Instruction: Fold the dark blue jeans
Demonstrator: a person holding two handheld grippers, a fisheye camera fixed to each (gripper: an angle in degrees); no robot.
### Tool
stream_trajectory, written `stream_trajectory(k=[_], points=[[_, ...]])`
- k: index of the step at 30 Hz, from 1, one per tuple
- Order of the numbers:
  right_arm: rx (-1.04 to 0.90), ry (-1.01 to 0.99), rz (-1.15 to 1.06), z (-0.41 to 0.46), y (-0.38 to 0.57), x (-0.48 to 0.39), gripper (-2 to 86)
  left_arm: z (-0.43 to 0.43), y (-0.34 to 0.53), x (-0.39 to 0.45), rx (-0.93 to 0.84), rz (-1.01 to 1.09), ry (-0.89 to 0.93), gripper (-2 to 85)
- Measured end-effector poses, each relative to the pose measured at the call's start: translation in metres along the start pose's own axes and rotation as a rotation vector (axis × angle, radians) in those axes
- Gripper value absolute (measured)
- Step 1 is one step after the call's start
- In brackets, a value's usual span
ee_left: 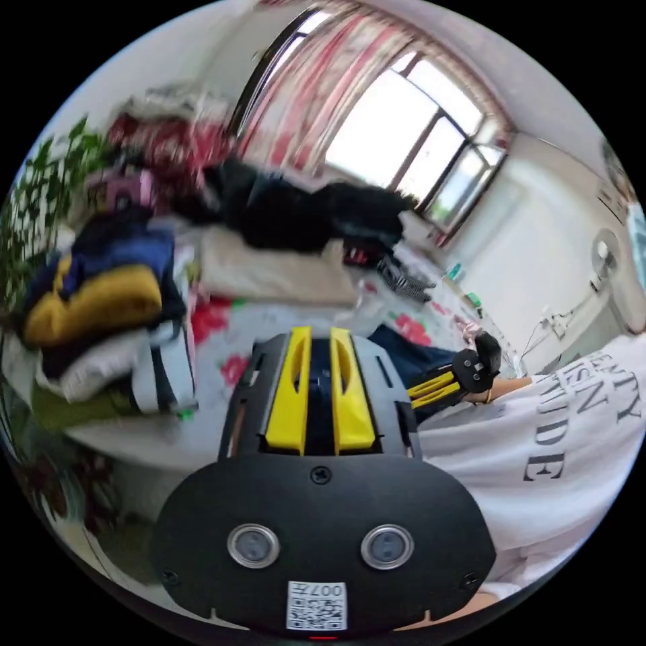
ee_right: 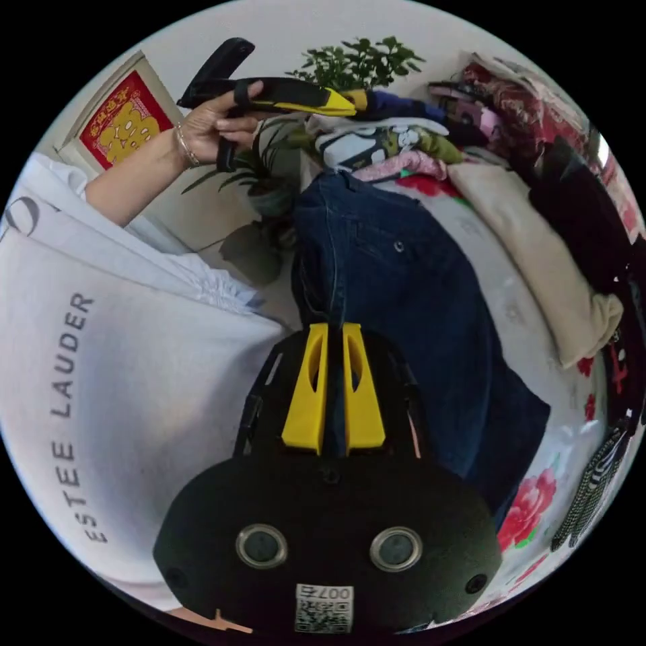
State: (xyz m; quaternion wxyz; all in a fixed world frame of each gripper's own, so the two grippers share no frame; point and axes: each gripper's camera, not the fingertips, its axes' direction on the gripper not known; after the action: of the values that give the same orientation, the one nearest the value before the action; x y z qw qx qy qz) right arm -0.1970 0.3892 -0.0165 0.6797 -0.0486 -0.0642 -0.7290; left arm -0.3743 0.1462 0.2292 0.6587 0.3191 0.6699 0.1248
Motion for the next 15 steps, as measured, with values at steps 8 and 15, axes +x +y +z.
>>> stream_trajectory(k=[8, 15], points=[[0.154, -0.243, 0.151, -0.024, 0.020, 0.032, 3.9, 0.071, 0.042, 0.038, -0.184, -0.011, -0.091, 5.6], [0.420, -0.127, 0.686, -0.067, 0.171, 0.089, 5.8, 0.136, 0.068, 0.037, -0.492, 0.146, -0.337, -0.7]])
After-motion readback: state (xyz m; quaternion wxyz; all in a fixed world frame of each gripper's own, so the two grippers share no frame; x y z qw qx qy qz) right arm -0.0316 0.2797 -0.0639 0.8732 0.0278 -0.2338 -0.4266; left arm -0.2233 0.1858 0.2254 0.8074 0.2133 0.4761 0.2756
